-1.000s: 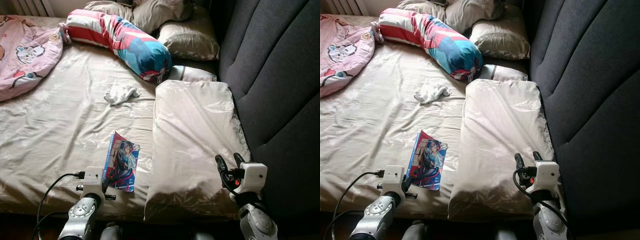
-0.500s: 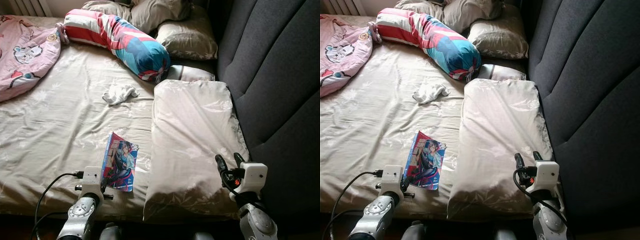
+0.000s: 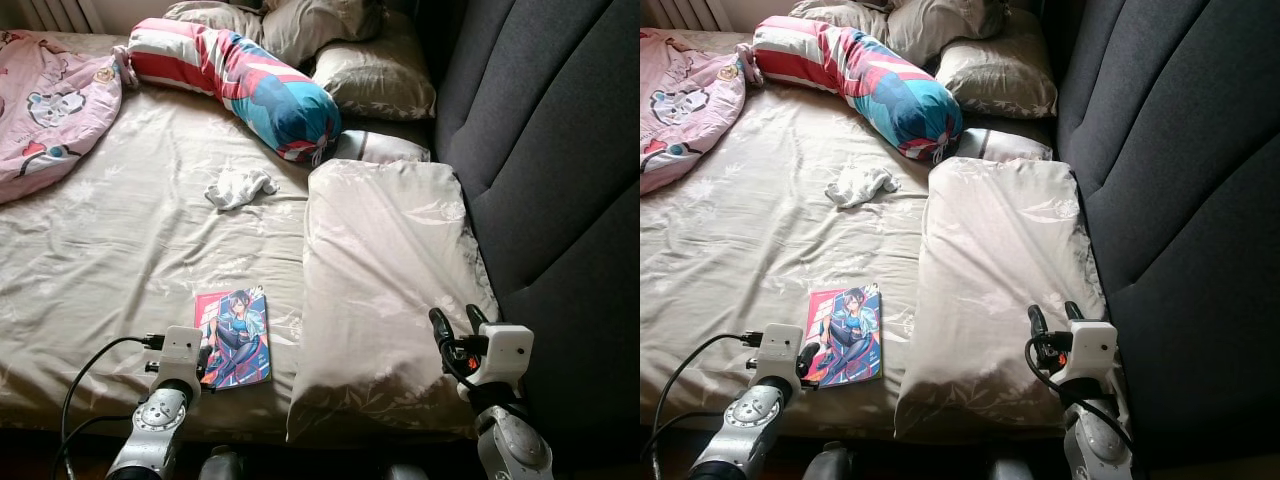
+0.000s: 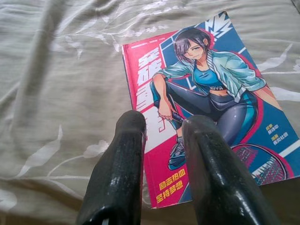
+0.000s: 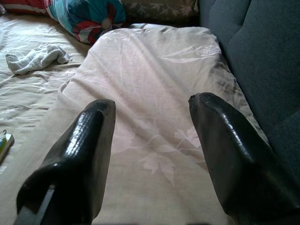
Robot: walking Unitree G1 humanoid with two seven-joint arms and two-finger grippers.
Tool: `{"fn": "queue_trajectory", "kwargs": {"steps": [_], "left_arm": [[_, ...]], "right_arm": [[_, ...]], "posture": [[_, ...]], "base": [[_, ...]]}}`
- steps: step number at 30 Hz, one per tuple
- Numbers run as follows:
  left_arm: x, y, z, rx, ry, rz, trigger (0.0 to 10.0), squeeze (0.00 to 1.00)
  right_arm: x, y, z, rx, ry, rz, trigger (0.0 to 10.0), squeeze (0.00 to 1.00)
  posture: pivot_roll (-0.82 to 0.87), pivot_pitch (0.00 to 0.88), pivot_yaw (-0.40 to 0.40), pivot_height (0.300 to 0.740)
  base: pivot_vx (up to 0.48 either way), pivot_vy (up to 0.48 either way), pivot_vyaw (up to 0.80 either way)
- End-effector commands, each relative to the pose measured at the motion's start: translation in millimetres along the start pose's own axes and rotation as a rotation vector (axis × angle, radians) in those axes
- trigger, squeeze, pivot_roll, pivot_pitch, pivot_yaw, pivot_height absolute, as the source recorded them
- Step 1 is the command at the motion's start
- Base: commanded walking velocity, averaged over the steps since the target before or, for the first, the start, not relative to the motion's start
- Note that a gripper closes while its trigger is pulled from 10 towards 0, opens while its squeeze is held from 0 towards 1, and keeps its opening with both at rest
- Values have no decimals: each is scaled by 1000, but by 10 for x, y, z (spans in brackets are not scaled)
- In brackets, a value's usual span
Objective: Clean up the room
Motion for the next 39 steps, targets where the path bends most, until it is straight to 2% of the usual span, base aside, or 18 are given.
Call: {"fn": "queue_trajectory", "kwargs": {"steps": [1, 2, 3, 5, 6, 8, 12, 15, 16, 20, 21, 22, 23, 24, 29, 31, 36, 39], "left_arm": [[100, -142, 56, -34, -52, 0, 10000, 0], [222, -197, 87, -47, -118, 6, 10000, 0], [252, -226, 102, -54, -135, -7, 10000, 0], [243, -333, 147, -79, -131, -82, 10000, 0], [243, -333, 147, -79, -131, -82, 10000, 0], [150, -461, 205, -112, -85, -125, 10000, 0], [10, -543, 252, -135, -4, -111, 10000, 0], [-31, -612, 290, -155, 28, -103, 10000, 0], [-1, -650, 305, -165, 19, -88, 10000, 1000], [59, -689, 311, -178, 16, -70, 10000, 1000], [91, -724, 302, -199, 23, -29, 10000, 753], [101, -736, 300, -207, 25, -16, 10000, 125], [105, -749, 299, -216, 28, -5, 10000, 125], [106, -760, 298, -223, 31, 5, 10000, 0], [22, -784, 291, -247, 94, 4, 10000, 0], [-67, -791, 296, -254, 141, -39, 10000, 0], [-114, -819, 301, -272, 167, -52, 10000, 0], [-98, -804, 284, -269, 158, -88, 10000, 0]], "right_arm": [[15, -42, 34, -17, -6, -6, 10000, 0], [16, -48, 38, -19, -6, -5, 10000, 0], [16, -51, 39, -19, -6, -5, 10000, 0], [21, -56, 45, -21, -7, -4, 10000, 0], [21, -56, 45, -21, -7, -4, 10000, 0], [23, -60, 54, -23, -7, -4, 10000, 0], [19, -70, 61, -27, -5, -3, 10000, 0], [13, -74, 65, -28, -3, -4, 10000, 0], [10, -72, 66, -28, -1, -4, 10000, 0], [10, -67, 70, -27, 0, -3, 10000, 0], [18, -63, 74, -28, 0, -1, 10000, 0], [21, -62, 75, -28, 0, 0, 10000, 0], [24, -61, 78, -28, 0, 1, 10000, 0], [27, -61, 80, -28, 0, 2, 10000, 0], [59, -47, 105, -27, -4, 8, 10000, 0], [57, -54, 120, -31, -3, 10, 10000, 0], [29, -49, 130, -33, 3, 8, 10000, 0], [21, -41, 130, -34, 6, 7, 10000, 0]], "posture": [[-90, 309, -72, 635], [-92, 310, -71, 635], [-92, 310, -71, 635], [-92, 311, -69, 635], [-92, 311, -69, 635], [-94, 313, -69, 635], [-89, 316, -69, 635], [-89, 318, -71, 635], [-92, 320, -72, 635], [-99, 324, -76, 635], [-102, 326, -78, 635], [-102, 326, -78, 635], [-107, 328, -79, 635], [-107, 328, -79, 635], [-116, 338, -83, 635], [-117, 345, -87, 635], [-119, 354, -92, 635], [-122, 362, -97, 635]], "base": [[0, 0, 0], [0, 0, 0], [0, 0, 0], [0, 0, 0], [0, 0, 0], [0, 0, 0], [0, 0, 0], [0, 0, 0], [0, 0, 0], [0, 0, 0], [0, 0, 0], [0, 0, 0], [0, 0, 0], [0, 0, 0], [0, 0, 0], [0, 0, 0], [0, 0, 0], [0, 0, 0]]}}
Point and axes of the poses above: a point about 5 cm out from each wrist's last joint towards the gripper, its own z axis pointing back from the gripper into the wrist, its own y axis along the axis of the wrist's last joint, x = y × z, the point moved 6 cm from there along -z, pointing out of the wrist towards the gripper, and after that the axes turned 4 degrees about z, right-handed, at the moved point
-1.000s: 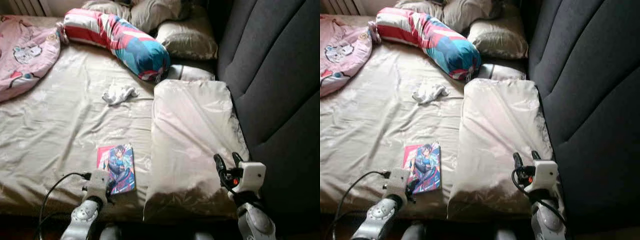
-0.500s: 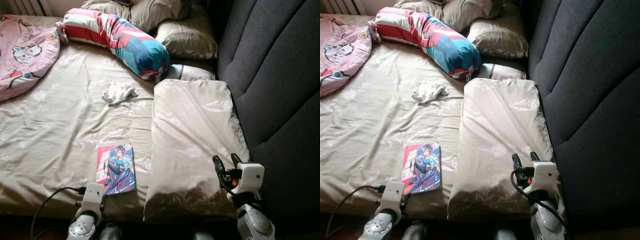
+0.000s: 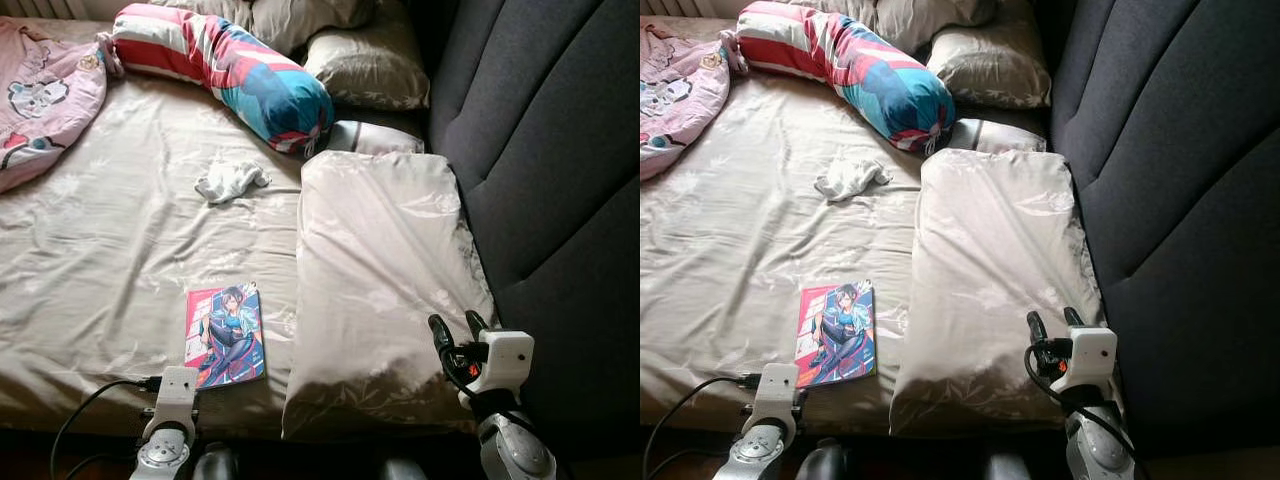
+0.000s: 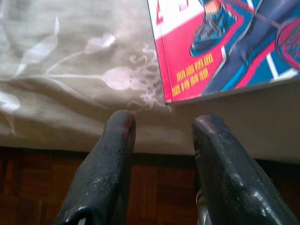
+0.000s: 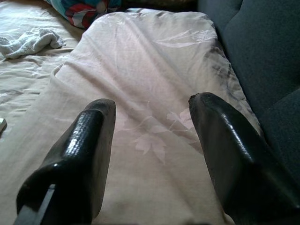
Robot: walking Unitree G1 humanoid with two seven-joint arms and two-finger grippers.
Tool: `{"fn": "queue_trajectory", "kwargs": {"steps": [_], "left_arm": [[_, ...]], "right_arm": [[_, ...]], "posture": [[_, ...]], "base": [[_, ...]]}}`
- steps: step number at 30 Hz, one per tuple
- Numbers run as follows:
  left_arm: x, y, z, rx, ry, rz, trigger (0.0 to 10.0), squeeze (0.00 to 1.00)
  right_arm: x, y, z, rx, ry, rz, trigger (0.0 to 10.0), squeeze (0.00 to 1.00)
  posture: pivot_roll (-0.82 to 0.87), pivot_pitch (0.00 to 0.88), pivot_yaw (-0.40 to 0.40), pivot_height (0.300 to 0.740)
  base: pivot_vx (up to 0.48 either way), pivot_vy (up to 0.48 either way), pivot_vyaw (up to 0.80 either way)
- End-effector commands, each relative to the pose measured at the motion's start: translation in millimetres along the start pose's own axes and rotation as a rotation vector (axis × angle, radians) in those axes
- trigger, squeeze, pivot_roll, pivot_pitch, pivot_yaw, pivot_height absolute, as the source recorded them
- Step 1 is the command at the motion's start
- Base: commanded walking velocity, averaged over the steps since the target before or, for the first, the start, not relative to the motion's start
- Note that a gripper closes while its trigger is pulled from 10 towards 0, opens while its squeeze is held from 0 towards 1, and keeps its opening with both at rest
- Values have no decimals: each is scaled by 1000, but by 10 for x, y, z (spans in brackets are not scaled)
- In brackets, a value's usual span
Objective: Clean up the room
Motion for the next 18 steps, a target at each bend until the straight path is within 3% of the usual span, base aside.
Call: {"fn": "queue_trajectory", "kwargs": {"steps": [1, 18], "left_arm": [[9, -150, 27, -44, 0, -65, 10000, 0], [-93, -102, -4, -39, 99, -78, 10000, 0]], "right_arm": [[26, -31, 55, -14, -6, -3, 10000, 0], [37, 80, 109, -1, 6, 4, 10000, 0]], "posture": [[-126, 366, -99, 635], [-158, 413, -131, 635]], "base": [[0, 0, 0], [0, 0, 0]]}}
Point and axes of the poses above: a point about 5 cm out from each wrist's last joint towards the gripper, its own z axis pointing back from the gripper into the wrist, its own y axis along the axis of the wrist's last joint, x = y × z, the point moved 6 cm from there along -z, pointing out of the wrist towards the gripper, and after that the axes turned 4 degrees about z, right-handed, at the moved point
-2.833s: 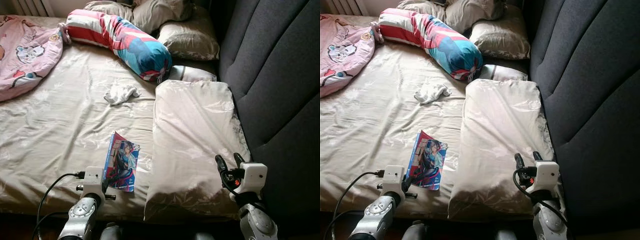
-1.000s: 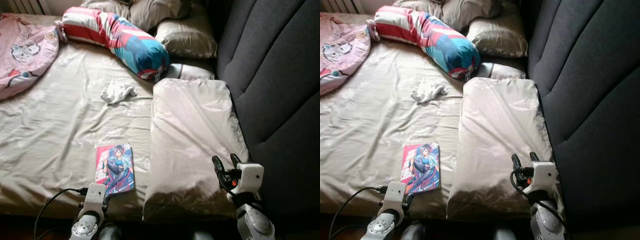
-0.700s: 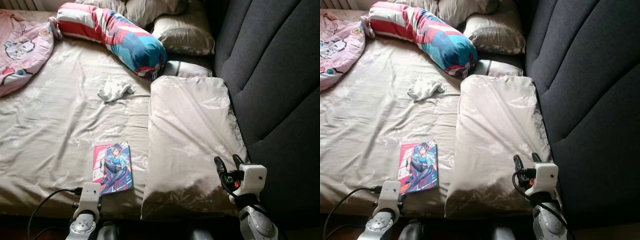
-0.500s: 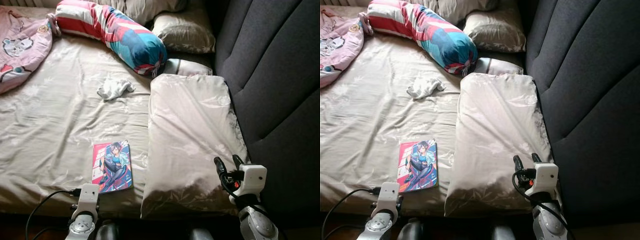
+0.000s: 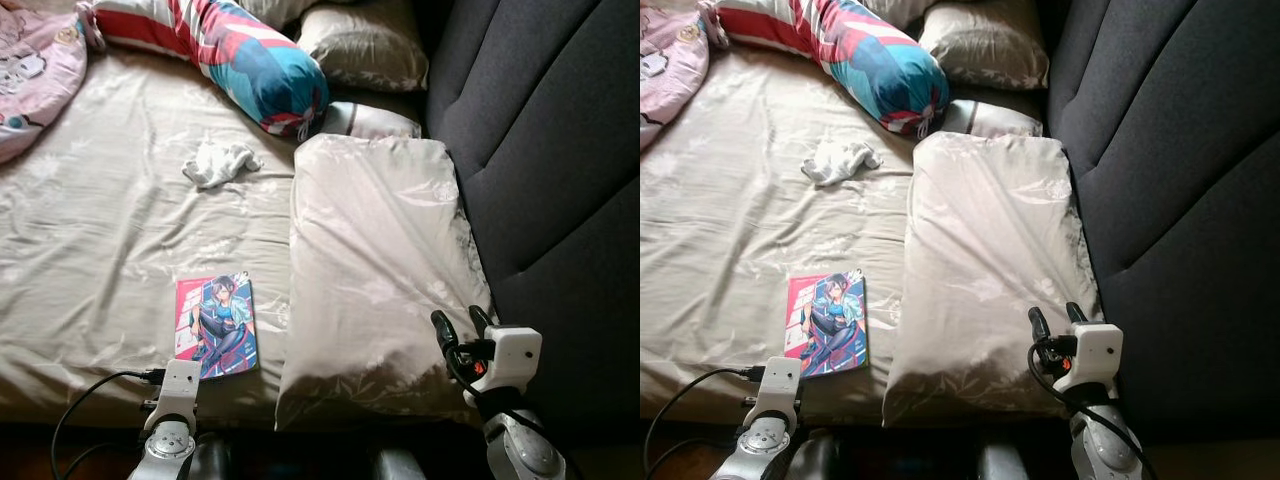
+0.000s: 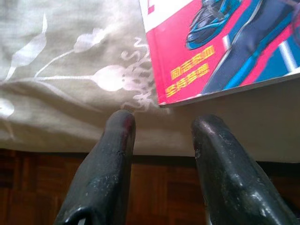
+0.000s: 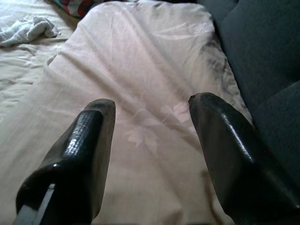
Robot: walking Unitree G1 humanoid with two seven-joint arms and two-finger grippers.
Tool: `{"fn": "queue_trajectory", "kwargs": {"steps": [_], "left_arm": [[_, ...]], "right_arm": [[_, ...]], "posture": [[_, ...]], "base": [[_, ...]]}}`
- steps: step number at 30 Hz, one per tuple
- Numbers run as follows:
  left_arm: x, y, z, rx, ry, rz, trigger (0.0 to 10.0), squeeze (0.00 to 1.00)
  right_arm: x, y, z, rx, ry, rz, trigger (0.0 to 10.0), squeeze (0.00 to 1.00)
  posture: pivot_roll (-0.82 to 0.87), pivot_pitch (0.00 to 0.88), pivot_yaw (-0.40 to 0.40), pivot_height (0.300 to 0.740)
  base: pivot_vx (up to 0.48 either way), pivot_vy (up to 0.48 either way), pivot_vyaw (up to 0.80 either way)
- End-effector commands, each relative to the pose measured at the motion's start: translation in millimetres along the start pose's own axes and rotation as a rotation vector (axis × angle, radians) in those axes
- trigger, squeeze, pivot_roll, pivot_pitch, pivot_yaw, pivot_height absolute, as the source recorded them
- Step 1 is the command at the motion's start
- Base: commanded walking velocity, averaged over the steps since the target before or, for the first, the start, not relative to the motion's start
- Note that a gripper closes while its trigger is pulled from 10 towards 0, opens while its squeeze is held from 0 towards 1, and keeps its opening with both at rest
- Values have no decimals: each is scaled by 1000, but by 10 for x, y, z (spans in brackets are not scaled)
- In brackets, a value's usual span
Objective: Clean up the room
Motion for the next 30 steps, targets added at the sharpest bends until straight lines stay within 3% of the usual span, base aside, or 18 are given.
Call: {"fn": "queue_trajectory", "kwargs": {"steps": [1, 8, 30], "left_arm": [[-34, -203, 43, -57, 15, -39, 10000, 0], [-159, -109, 14, -17, 82, -73, 10000, 0], [-179, 56, -14, 27, 124, -17, 10000, 0]], "right_arm": [[27, -32, 67, -19, -8, -4, 10000, 0], [32, 2, 97, -19, -6, -3, 10000, 0], [21, 70, 137, -24, -1, -3, 10000, 0]], "posture": [[-161, 417, -133, 635], [-167, 428, -137, 635], [-191, 445, -148, 635]], "base": [[0, 0, 0], [0, 0, 0], [0, 0, 0]]}}
Point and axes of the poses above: a point about 5 cm out from each wrist's last joint towards the gripper, its own z axis pointing back from the gripper into the wrist, its own y axis along the axis of the wrist's last joint, x = y × z, the point moved 6 cm from there along -z, pointing out of the wrist towards the gripper, and after that the axes turned 4 degrees about z, right-handed, at the moved point
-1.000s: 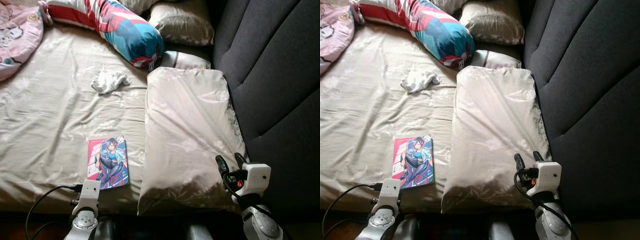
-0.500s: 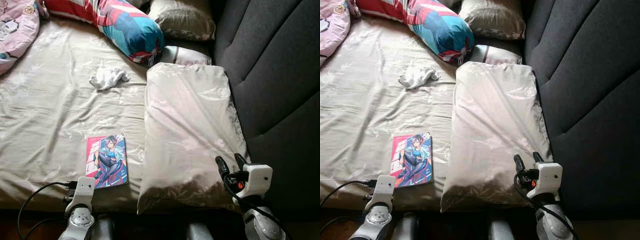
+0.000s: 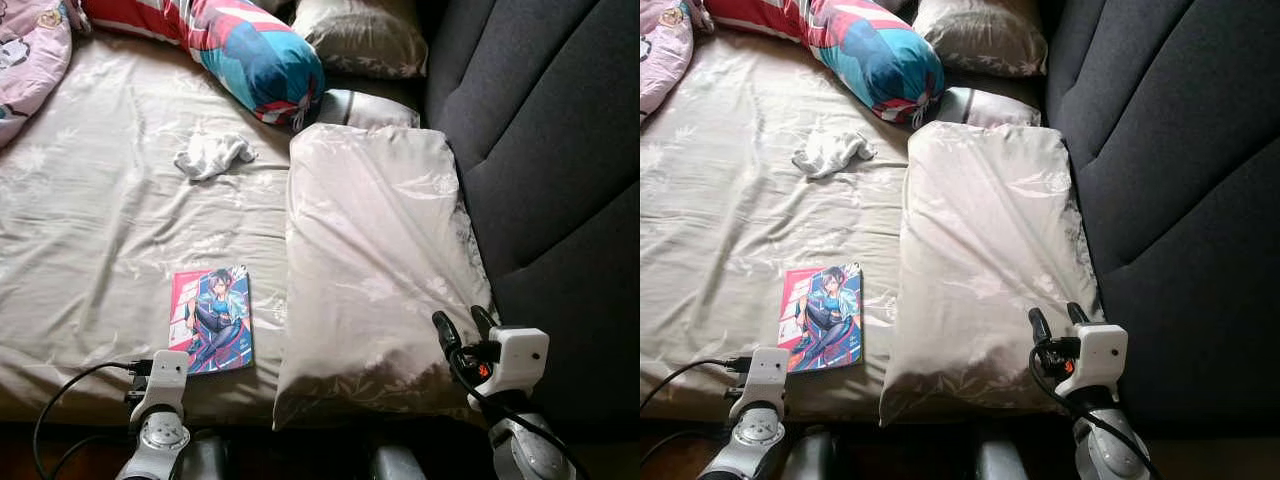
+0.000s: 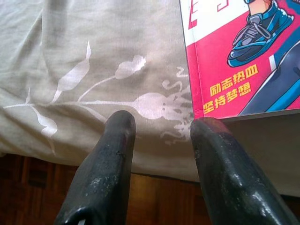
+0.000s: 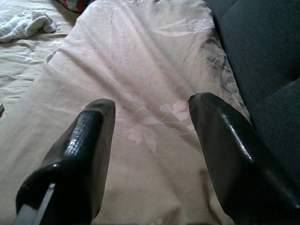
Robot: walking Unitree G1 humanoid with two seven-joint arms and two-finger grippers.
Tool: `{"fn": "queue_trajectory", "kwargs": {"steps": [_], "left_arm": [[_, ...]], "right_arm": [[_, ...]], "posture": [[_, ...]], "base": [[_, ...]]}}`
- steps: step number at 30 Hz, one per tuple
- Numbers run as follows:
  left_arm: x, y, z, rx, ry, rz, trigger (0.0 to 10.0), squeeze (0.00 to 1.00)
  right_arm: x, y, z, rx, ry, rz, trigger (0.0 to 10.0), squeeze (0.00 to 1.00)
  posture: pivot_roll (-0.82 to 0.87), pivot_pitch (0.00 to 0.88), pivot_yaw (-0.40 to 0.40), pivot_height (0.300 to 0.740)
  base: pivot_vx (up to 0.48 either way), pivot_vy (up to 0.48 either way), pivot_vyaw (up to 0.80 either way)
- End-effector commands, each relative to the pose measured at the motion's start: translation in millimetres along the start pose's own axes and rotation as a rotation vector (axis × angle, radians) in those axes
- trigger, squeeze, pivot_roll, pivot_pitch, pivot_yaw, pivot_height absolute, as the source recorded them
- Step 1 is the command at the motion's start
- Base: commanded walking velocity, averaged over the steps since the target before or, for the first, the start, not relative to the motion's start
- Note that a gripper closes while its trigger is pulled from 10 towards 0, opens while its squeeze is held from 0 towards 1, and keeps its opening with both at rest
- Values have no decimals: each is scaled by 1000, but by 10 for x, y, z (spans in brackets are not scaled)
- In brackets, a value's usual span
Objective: Clean up the room
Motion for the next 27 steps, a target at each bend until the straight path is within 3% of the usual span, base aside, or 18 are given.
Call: {"fn": "queue_trajectory", "kwargs": {"steps": [1, 27], "left_arm": [[16, -98, 32, -25, -2, 6, 10000, 0], [-28, 31, -23, -2, 30, 2, 10000, 0]], "right_arm": [[43, -19, 60, -14, -12, -2, 10000, 0], [52, -45, 40, -23, -12, -4, 10000, 0]], "posture": [[-192, 446, -148, 635], [-200, 436, -150, 635]], "base": [[0, 0, 0], [0, 0, 0]]}}
Point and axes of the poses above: a point about 5 cm out from each wrist's last joint towards the gripper, its own z axis pointing back from the gripper into the wrist, its own y axis along the axis of the wrist's last joint, x = y × z, the point moved 6 cm from there along -z, pointing out of the wrist towards the gripper, and after that the axes turned 4 degrees about z, right-handed, at the moved point
